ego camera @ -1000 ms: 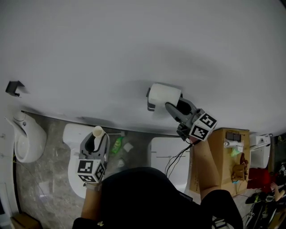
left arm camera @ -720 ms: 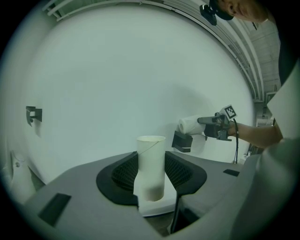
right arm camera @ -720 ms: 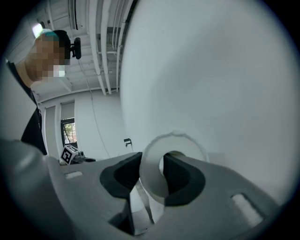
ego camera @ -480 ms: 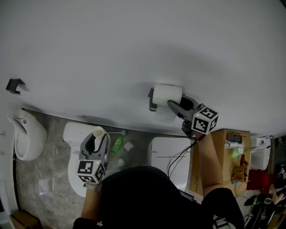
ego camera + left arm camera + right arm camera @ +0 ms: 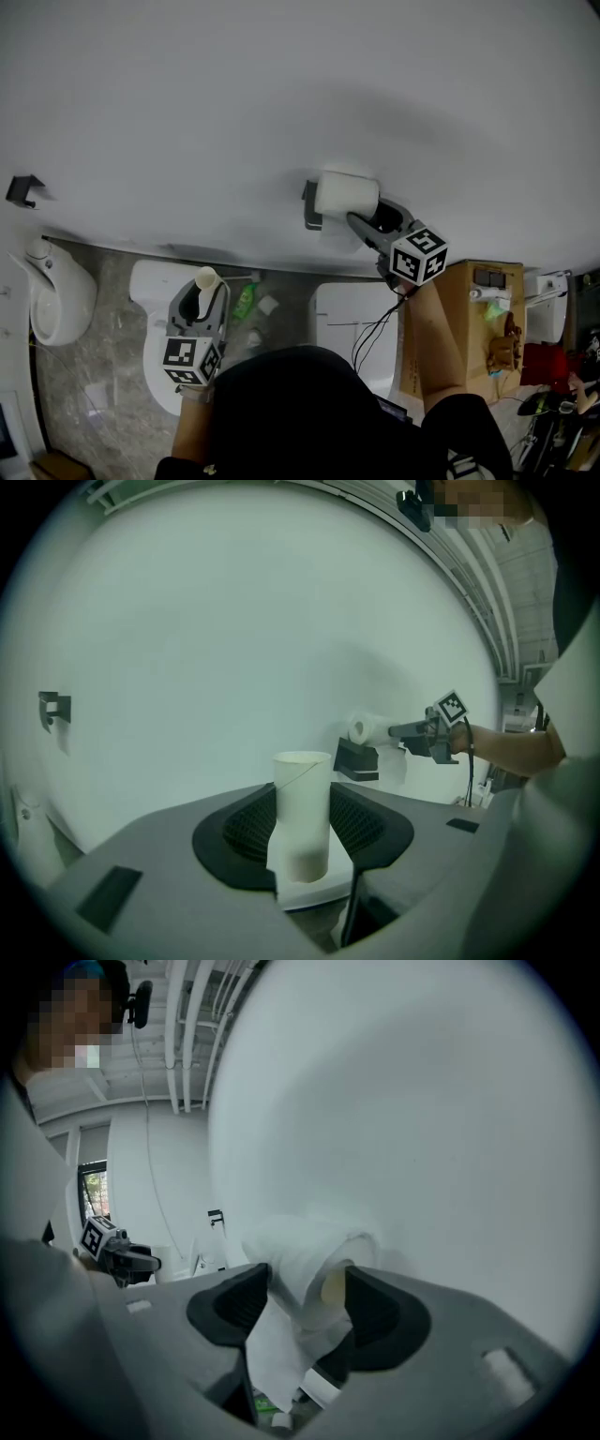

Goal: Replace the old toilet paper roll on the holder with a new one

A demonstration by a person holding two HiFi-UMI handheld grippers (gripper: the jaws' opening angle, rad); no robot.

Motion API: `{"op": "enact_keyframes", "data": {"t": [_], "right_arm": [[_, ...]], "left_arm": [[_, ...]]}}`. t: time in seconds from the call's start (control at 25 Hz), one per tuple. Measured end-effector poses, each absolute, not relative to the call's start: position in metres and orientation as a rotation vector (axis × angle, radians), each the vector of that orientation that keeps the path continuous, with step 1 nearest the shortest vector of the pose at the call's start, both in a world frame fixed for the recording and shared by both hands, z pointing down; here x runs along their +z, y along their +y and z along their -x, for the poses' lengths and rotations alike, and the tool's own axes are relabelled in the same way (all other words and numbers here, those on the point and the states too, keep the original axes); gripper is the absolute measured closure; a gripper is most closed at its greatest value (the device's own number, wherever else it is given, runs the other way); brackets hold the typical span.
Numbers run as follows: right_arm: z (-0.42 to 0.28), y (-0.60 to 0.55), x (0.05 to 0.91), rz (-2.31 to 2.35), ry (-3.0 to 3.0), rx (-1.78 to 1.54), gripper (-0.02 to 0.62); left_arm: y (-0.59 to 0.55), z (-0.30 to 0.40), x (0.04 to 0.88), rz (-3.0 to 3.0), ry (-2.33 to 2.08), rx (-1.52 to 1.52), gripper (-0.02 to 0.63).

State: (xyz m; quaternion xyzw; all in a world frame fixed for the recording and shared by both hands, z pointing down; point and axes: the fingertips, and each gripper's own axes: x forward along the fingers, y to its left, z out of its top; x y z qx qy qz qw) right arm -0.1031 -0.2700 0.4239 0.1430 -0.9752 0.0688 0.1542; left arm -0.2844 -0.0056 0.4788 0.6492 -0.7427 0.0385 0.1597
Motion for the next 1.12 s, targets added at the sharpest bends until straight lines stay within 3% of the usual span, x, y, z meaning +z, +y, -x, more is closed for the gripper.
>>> {"op": "enact_keyframes", "data": {"t": [0.32,0.88,0.96,1.12], "right_arm": [[0.096,-0.27,0.431,-0.477,-2.773,0.193,0.293],[0.055,-0.256,0.399,-0.648,-2.897,0.254,0.293],[0.042,-0.251,0.395,-0.693,-2.911,0.255,0.302],[0.008,-0.236,0.387,-0.803,-2.92,0.244,0.387]], "left_arm": [[-0.003,0.28,0.482,-1.872,-2.105,0.111,0.419],[-0.02,0.257,0.483,-1.965,-2.016,0.128,0.419],[-0.029,0.249,0.483,-1.998,-1.981,0.132,0.419],[-0.046,0.227,0.484,-2.074,-1.896,0.151,0.419]]}}
